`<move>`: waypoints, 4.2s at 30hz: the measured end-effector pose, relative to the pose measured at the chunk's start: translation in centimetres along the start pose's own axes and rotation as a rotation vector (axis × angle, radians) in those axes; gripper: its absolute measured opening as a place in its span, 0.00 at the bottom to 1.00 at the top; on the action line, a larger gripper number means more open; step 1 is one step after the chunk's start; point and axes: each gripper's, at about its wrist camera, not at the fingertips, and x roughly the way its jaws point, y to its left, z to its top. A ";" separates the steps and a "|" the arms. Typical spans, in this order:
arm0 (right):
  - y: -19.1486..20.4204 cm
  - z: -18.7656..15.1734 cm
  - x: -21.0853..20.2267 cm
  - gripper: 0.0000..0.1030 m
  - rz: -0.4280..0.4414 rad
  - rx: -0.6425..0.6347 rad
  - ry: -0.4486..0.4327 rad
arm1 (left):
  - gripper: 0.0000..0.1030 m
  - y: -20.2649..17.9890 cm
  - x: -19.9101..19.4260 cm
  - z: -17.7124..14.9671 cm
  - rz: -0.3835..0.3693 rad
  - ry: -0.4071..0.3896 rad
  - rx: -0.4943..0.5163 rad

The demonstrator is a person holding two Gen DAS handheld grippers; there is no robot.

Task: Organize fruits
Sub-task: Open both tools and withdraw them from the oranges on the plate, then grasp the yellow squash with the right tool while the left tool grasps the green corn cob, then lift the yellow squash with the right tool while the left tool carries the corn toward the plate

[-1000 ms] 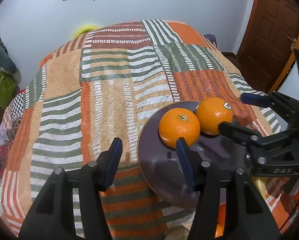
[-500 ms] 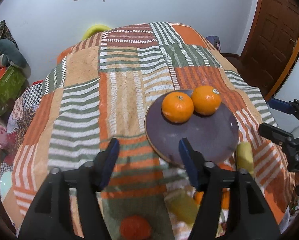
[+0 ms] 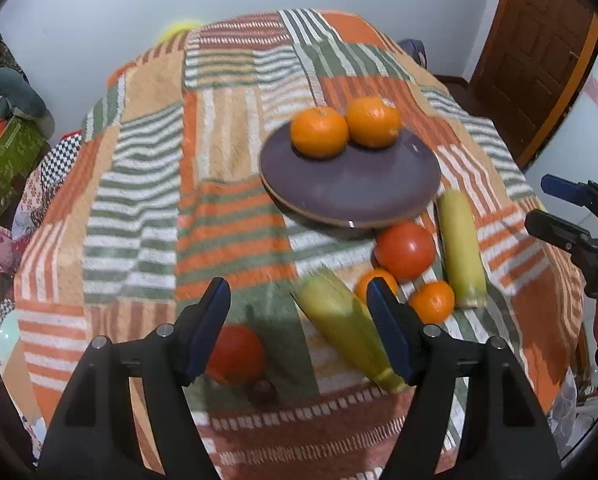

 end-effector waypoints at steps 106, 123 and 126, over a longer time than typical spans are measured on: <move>0.6 -2.1 5.4 0.34 0.104 0.033 0.109 | 0.37 1.3 4.2 -0.7 -0.062 0.031 0.001; 1.1 1.5 3.2 0.34 0.091 0.005 0.004 | 0.36 0.8 0.9 1.8 -0.075 -0.060 -0.001; 1.2 2.1 3.3 0.34 0.089 0.001 -0.006 | 0.36 0.9 0.4 2.5 -0.082 -0.079 -0.009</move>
